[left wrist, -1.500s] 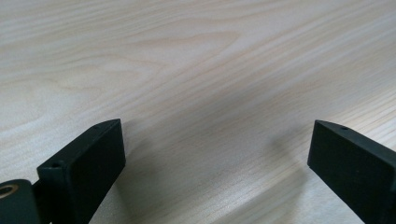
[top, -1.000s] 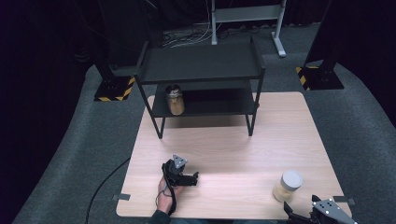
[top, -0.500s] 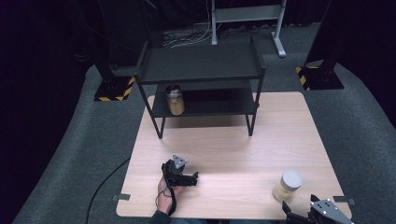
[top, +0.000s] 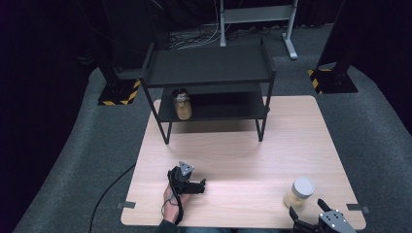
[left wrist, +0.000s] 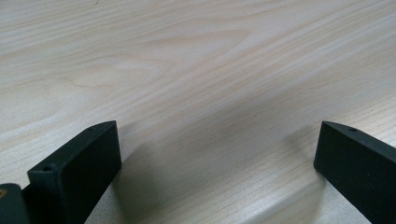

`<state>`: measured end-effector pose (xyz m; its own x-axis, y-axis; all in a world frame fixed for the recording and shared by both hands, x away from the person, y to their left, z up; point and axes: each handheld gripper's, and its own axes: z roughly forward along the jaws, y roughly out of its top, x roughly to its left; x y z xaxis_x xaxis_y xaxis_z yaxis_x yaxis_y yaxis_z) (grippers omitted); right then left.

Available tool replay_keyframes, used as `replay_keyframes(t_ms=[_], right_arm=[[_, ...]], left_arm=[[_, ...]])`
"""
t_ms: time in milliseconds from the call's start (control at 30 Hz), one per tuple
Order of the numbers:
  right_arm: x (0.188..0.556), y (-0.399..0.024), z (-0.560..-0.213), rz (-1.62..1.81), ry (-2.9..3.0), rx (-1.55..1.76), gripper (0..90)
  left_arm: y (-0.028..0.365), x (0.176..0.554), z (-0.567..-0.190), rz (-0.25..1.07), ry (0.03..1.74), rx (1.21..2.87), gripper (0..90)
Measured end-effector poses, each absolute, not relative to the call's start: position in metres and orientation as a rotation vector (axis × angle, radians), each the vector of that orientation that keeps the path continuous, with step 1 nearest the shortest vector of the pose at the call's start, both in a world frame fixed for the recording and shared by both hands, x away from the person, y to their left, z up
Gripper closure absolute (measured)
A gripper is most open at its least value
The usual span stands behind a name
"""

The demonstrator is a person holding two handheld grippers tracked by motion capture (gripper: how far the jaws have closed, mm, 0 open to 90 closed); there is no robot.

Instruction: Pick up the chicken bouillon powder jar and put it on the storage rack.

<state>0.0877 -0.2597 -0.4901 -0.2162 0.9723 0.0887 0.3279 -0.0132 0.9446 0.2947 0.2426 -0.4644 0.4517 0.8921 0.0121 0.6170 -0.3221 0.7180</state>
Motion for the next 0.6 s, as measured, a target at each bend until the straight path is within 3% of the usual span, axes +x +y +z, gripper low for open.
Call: replay_keyframes(t_ms=[600], right_arm=[[0.113, -0.254, -0.498, 1.317, 1.508, 1.284, 0.0]], left_arm=[[0.242, 0.294, -0.465, 0.556, 1.252, 2.056, 0.0]])
